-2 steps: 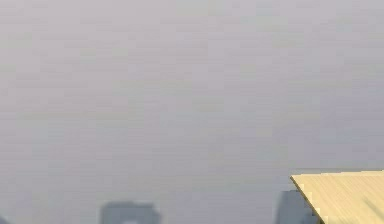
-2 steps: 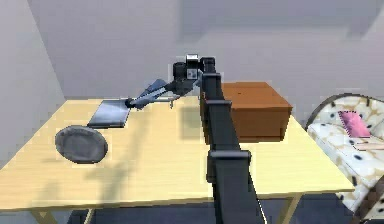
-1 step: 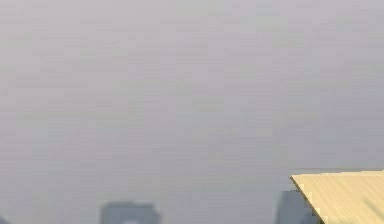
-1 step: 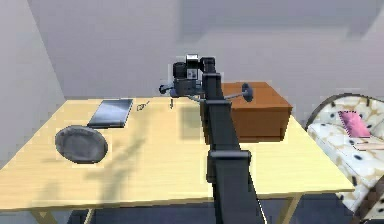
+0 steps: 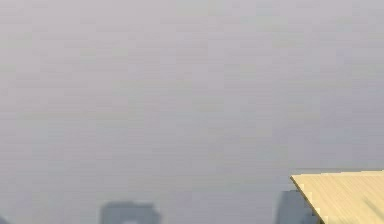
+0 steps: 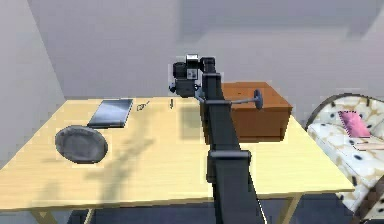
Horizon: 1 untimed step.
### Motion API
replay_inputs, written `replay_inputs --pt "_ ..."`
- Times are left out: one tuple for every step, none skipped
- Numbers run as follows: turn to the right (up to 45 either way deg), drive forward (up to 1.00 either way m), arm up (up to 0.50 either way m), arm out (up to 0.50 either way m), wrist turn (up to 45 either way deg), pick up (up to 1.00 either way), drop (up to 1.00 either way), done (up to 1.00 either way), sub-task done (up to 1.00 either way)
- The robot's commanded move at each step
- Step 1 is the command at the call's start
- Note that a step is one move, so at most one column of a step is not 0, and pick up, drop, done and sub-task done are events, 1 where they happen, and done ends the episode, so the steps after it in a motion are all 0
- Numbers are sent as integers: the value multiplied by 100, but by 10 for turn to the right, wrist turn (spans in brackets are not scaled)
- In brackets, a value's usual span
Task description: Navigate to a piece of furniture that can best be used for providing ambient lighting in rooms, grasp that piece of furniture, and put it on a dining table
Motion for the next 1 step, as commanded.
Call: replay_inputs --pt "0 0 -30 0 0 0 0 0 0"
